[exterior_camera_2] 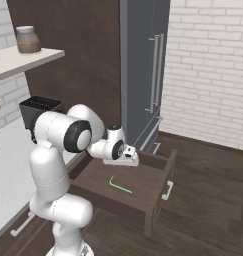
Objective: Take a straw from the drawer in front and place it inside the glass cup on the dining counter.
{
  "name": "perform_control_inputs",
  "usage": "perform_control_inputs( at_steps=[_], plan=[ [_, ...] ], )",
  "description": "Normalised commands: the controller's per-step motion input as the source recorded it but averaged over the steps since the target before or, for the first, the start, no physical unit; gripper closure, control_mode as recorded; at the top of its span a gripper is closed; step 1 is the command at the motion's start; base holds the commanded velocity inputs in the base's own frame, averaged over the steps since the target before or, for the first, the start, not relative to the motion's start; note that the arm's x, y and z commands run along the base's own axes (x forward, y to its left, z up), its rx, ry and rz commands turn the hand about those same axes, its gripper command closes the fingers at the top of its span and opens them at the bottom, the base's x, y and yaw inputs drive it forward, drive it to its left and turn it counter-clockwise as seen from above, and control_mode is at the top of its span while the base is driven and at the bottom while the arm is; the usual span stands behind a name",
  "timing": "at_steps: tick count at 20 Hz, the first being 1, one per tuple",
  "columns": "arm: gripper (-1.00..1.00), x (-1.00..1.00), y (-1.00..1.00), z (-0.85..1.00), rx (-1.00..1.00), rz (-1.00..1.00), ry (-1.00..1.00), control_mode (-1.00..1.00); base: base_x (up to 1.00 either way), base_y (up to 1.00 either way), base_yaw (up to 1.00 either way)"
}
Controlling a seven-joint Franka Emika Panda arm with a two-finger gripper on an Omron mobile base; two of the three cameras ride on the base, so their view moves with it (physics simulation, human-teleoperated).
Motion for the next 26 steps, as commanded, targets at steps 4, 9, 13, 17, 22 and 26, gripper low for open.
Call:
perform_control_inputs(
  at_steps=[4,9,13,17,22,26],
  plan=[
    [-1.0,-0.01,0.27,-0.01,0.11,0.35,-0.02,-1.0,0.0,0.0,0.0],
    [-1.0,-0.02,0.23,-0.08,0.08,0.19,0.0,-1.0,0.0,0.0,0.0],
    [-1.0,0.0,0.17,-0.15,0.0,0.01,0.02,-1.0,0.0,0.0,0.0],
    [-1.0,0.06,0.09,-0.26,0.0,0.0,0.07,-1.0,0.0,0.0,0.0],
    [-1.0,0.02,0.16,-0.36,0.0,0.0,0.1,-1.0,0.0,0.0,0.0],
    [-1.0,0.13,0.14,-0.37,0.0,0.0,0.11,-1.0,0.0,0.0,0.0]
  ],
)
